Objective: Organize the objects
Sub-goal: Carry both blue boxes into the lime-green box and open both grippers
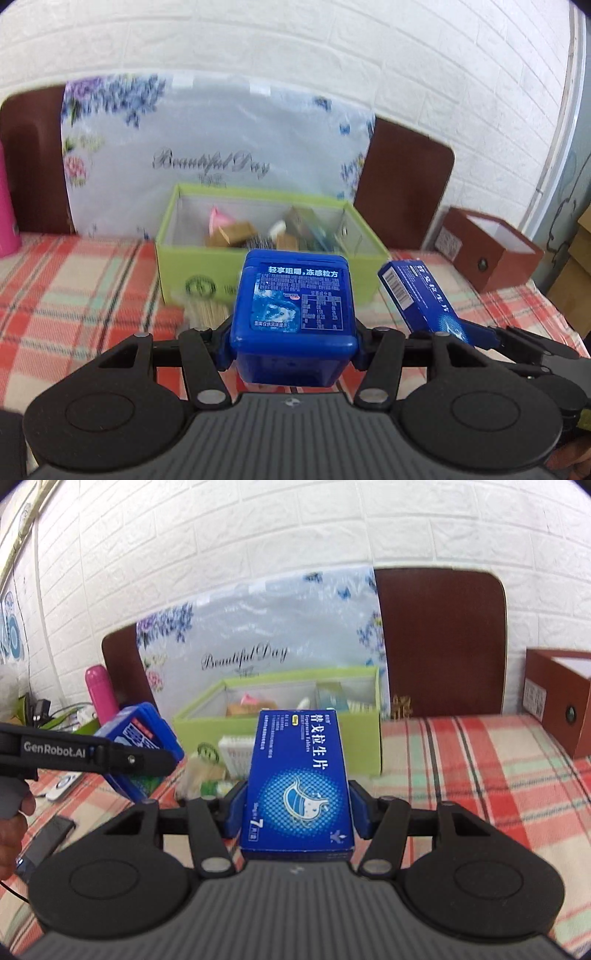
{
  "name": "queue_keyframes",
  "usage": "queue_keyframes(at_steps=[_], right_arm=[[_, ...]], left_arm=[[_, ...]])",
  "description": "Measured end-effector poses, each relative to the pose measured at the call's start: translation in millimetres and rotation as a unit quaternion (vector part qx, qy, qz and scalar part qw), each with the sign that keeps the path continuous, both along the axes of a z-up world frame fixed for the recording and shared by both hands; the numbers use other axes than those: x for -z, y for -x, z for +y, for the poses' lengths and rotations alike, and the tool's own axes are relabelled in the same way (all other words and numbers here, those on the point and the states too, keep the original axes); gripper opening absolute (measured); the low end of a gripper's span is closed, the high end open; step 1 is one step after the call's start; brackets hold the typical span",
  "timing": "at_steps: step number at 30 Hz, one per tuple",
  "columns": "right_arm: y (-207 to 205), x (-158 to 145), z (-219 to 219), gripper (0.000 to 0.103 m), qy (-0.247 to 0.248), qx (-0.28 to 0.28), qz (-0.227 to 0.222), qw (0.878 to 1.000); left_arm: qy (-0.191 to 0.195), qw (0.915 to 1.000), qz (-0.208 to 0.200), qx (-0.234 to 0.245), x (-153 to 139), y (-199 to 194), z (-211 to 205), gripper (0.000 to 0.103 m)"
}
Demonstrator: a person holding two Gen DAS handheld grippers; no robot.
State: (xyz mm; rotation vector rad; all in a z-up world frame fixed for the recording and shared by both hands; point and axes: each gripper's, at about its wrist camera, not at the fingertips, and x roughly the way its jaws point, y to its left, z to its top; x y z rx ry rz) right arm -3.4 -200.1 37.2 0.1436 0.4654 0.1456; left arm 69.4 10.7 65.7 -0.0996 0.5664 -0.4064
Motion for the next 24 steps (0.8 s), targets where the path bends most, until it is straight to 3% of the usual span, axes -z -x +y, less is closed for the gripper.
queue_keyframes(at_steps=[6,11,20,22,23,24], right_arm=[[-38,-25,3,0.055,0.017,0.011,-0.037,0.999],[-88,-34,11,0.055,0.020,0.026,-0.044,0.999],[-169,-18,39,0.055,0.052,0.039,-0.043,0.997],[-182,-8,45,0.056,0.050,0.040,-0.040,0.997],[-189,0,47,0.068,0.049,0.029,-0.031,0.998],[-195,7,48,0.084,0.055,0.013,-0.012,0.998]], left_arm=[[-0.006,0.9987,-0.032,-0.039,-29,-47,10,0.059],[0.022,0.9977,-0.019,-0.061,-42,-105,23,0.059],[0.001,0.9973,0.013,-0.072,-13,-171,14,0.059],[-0.002,0.9972,0.012,-0.074,-3,-177,14,0.068],[-0.009,0.9968,0.013,-0.079,1,-177,13,0.079],[-0.015,0.9966,0.011,-0.080,5,-174,13,0.080]])
